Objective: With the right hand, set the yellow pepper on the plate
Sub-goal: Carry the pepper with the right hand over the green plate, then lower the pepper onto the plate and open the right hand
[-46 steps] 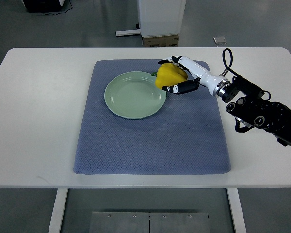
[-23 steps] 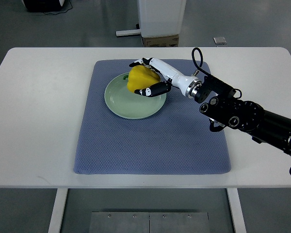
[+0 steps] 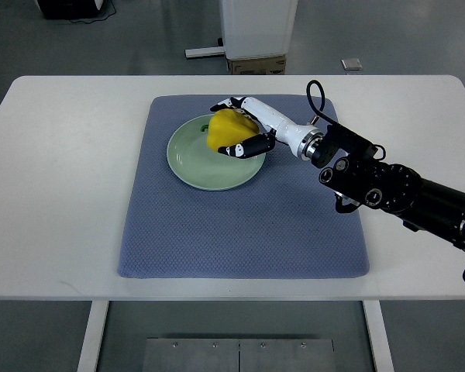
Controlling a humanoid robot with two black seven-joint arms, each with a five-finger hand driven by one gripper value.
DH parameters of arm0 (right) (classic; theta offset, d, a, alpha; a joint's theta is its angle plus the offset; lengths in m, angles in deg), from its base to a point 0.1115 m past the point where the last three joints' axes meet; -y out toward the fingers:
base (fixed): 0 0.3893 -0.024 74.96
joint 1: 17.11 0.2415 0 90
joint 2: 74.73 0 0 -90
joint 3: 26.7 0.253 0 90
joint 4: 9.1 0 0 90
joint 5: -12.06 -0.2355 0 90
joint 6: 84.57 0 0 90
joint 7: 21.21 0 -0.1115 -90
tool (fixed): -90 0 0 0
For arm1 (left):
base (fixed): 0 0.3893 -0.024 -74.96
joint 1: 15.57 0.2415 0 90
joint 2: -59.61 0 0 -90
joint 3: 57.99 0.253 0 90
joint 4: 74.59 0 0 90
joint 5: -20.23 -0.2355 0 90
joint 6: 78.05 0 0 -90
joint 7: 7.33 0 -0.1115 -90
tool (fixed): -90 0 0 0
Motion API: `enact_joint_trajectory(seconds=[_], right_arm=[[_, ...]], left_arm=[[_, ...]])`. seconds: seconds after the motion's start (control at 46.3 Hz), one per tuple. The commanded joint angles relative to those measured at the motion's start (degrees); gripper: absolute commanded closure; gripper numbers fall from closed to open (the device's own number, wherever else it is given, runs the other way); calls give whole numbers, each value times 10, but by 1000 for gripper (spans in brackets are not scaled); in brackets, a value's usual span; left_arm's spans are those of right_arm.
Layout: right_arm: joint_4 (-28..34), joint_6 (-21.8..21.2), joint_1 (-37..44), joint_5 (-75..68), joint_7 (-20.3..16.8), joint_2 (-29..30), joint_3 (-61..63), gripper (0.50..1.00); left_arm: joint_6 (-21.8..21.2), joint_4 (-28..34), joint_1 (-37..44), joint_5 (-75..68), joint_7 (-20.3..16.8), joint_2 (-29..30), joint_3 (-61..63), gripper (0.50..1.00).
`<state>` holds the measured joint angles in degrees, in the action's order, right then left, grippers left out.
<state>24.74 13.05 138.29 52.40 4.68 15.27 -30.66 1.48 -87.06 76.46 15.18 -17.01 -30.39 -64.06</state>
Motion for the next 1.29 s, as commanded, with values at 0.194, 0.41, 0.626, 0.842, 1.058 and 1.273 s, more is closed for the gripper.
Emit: enact_joint_trajectory(seconds=[0.194, 0.41, 0.626, 0.842, 1.058, 1.273], right_arm=[[16, -1, -1, 1, -9, 0, -1, 1000], [27, -1, -9, 1, -10, 0, -3, 1000], [25, -1, -15, 2, -22, 0, -3, 1000], [25, -1, -29, 1, -27, 0, -3, 760], [26, -1, -30, -3, -27, 0, -3, 507], [26, -2, -27, -3, -27, 0, -3, 502]], left_arm=[[-1, 1, 0, 0, 0, 0, 0, 500], [-1, 1, 0, 0, 0, 0, 0, 500], [0, 1, 0, 0, 0, 0, 0, 500], [0, 0, 0, 0, 0, 0, 0, 500], [-1, 1, 0, 0, 0, 0, 0, 500], [-1, 1, 0, 0, 0, 0, 1, 500]])
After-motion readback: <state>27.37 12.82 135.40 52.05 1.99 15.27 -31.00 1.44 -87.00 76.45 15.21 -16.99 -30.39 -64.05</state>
